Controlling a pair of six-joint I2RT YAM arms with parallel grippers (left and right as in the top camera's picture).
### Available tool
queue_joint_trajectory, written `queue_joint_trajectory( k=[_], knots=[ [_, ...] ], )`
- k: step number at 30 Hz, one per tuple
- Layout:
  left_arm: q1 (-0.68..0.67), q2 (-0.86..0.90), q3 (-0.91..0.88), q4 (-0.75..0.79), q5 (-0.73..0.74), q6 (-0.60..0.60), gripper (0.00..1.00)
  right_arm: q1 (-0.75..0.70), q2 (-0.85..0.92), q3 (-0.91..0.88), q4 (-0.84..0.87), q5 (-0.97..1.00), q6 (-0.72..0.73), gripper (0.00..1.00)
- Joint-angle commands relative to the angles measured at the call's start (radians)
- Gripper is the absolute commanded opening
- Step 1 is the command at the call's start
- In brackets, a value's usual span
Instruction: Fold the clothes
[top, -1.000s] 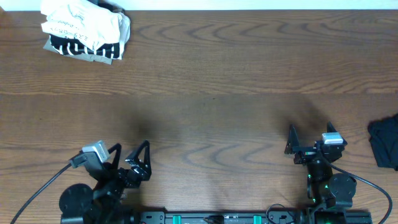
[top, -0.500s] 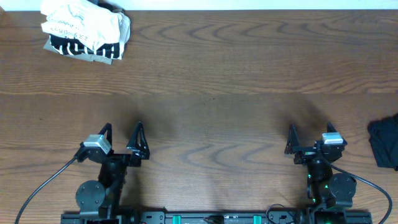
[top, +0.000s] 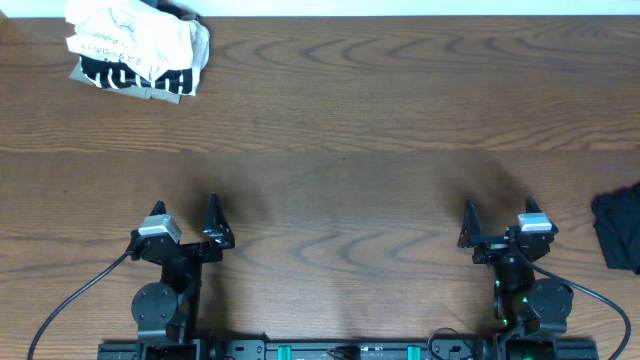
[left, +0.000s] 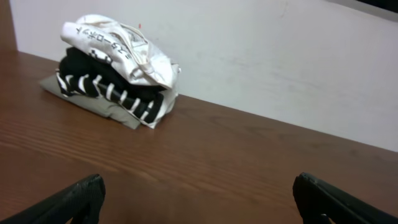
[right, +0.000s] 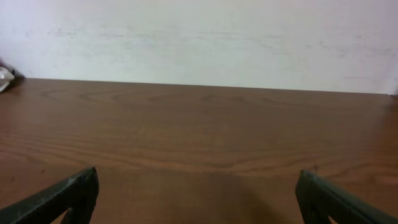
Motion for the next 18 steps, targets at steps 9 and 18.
queue_joint_trajectory(
  k=[9,18],
  knots=[
    [0.001,-0.011,-0.092,0.043,-0.057,0.039,0.98,0.020,-0.006,-0.002,-0.005,-0.001,-0.014,0.99],
    [0.030,-0.011,-0.092,-0.031,-0.060,0.039,0.98,0.020,-0.006,-0.002,-0.005,-0.001,-0.014,0.99]
  ],
)
